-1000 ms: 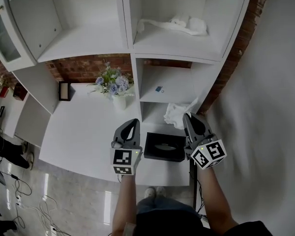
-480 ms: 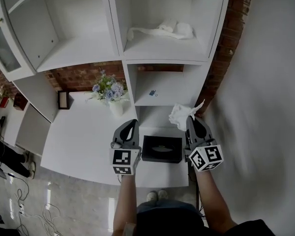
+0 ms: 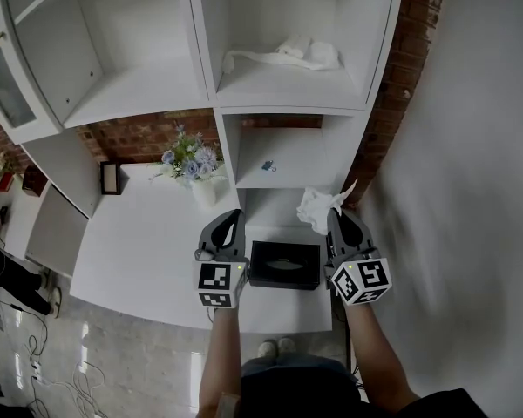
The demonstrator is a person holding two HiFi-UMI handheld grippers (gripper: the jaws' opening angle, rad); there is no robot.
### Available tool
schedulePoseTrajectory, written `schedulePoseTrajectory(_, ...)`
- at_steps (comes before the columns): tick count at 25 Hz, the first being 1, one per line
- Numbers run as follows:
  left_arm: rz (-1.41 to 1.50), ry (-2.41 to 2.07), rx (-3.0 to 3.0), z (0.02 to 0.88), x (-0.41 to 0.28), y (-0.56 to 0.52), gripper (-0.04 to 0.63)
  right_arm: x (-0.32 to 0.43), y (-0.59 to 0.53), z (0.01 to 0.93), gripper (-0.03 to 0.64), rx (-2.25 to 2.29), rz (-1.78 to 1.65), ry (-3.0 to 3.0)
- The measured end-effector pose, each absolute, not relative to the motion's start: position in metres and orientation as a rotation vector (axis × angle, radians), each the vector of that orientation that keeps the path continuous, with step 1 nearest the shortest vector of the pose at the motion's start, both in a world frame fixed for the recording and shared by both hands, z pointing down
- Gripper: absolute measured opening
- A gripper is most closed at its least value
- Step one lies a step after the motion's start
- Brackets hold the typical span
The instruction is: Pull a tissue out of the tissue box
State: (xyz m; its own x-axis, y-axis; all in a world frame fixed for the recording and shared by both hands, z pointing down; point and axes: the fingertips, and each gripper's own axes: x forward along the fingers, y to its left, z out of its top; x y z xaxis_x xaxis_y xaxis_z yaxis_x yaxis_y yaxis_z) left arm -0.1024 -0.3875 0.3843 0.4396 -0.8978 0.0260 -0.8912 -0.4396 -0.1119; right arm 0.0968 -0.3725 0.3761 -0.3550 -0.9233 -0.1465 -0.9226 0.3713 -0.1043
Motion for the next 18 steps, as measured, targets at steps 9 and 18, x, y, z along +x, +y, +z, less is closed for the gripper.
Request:
schedulePoseTrajectory(9,-0.136,1.616,-2.609,0.390,-0.100,-0.392,0.008,0.096,-0.376,0.383,0.002,-1.680,-0.020,2.469)
schedulePoseTrajectory(18,-0.167,1.615,-2.604,0.396,-0.098,-0.393,0.008,0.094,-0.379,0.389,0.002,-1.681,-0.031,2.488)
